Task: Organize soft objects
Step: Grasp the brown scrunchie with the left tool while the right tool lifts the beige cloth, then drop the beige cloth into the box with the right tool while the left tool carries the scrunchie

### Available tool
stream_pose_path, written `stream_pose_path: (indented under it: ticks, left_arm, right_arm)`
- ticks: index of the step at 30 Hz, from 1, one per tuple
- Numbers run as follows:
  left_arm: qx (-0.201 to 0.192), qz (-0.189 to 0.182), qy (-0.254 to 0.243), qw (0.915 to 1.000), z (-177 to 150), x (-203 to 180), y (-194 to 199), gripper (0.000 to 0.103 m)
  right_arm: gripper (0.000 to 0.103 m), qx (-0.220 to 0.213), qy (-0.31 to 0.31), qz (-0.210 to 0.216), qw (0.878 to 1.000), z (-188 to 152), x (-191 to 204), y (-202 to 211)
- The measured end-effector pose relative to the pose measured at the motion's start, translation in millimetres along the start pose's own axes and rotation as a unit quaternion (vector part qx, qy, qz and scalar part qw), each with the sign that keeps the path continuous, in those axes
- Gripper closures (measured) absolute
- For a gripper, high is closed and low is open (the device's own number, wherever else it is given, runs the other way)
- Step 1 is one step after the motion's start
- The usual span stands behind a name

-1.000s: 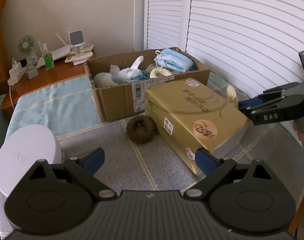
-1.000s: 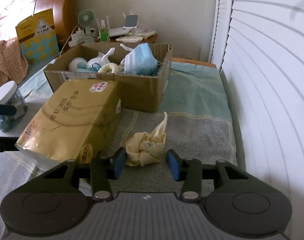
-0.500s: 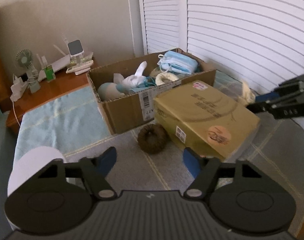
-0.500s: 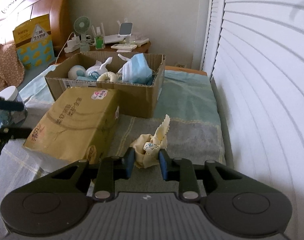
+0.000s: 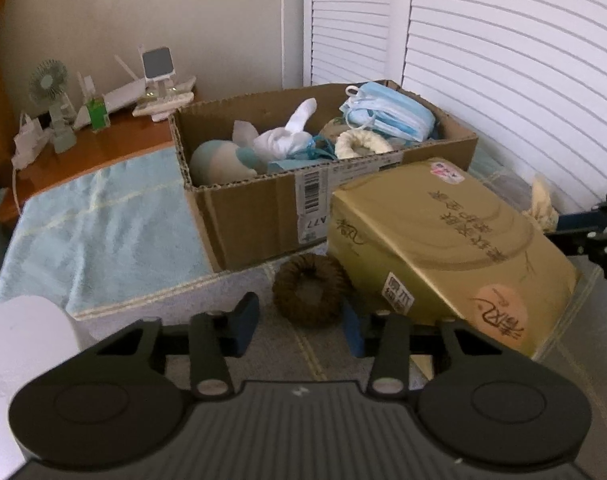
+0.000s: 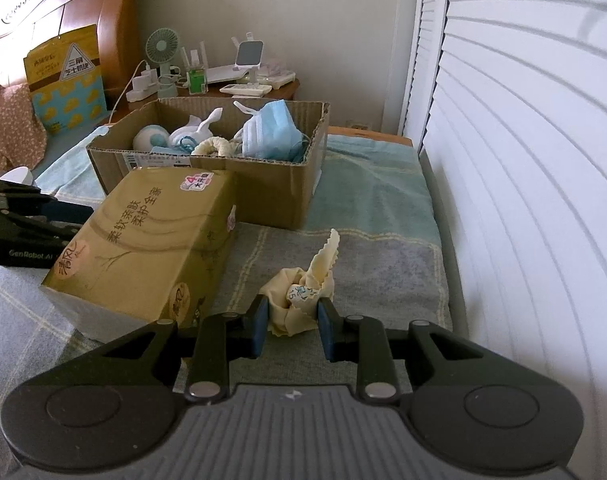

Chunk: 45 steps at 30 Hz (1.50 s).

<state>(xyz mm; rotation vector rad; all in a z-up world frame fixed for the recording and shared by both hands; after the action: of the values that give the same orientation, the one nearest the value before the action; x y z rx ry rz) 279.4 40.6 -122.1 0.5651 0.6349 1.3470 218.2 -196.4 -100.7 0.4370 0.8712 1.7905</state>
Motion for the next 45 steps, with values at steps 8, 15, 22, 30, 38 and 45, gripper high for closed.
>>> stream_pose_path:
  ticks: [8, 15, 22, 30, 38, 45]
  left_arm:
    - [-0.005, -0.018, 0.002, 0.9998, 0.9, -3.1, 1.6, 0.08]
    - [-0.018, -0.011, 0.003, 0.9998, 7.7, 0.5, 20.0, 0.081]
    - [-0.033, -0.021, -0.01, 0.9992, 15.5, -1.3, 47.7, 0.081]
    - [-0.045, -0.044, -0.016, 0.9979, 27.0, -4.3, 68.0, 0.081]
    - [-0.061, -0.035, -0.015, 0.9975, 38.0, 3.8, 75.9, 0.081]
    - [-0.066, -0.023, -0.015, 0.9974, 49.1, 11.5, 76.1, 0.081]
  right_arm:
    - [0.072, 0.0, -0.001, -0.001, 1.0, 0.3, 0.2, 0.3]
    - [0.072, -0.01, 0.001, -0.003, 1.0, 4.4, 1.1, 8.9]
    - [0.072, -0.032, 0.007, -0.005, 0.999, 17.2, 3.9, 26.2]
    - [0.072, -0.067, 0.039, 0.006, 0.997, 61.6, 14.8, 35.9]
    - [0.072, -0.099, 0.072, 0.045, 0.992, 132.7, 40.8, 11.8]
    - [0.036, -0.089, 0.086, 0.073, 0.99, 155.0, 63.5, -17.1]
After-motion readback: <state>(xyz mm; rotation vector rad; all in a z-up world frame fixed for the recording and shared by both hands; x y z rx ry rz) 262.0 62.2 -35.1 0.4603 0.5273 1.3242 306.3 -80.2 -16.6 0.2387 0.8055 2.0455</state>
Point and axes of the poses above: each gripper's, at about its wrist camera, not at the fingertips, and y roughly against the way its jaws point, x to its left, z to its top, the point moved 9 cm from there along -y, roughly the way its jaws point, and after that the axes turned 6 degrees about y, right-handed, at the moved point
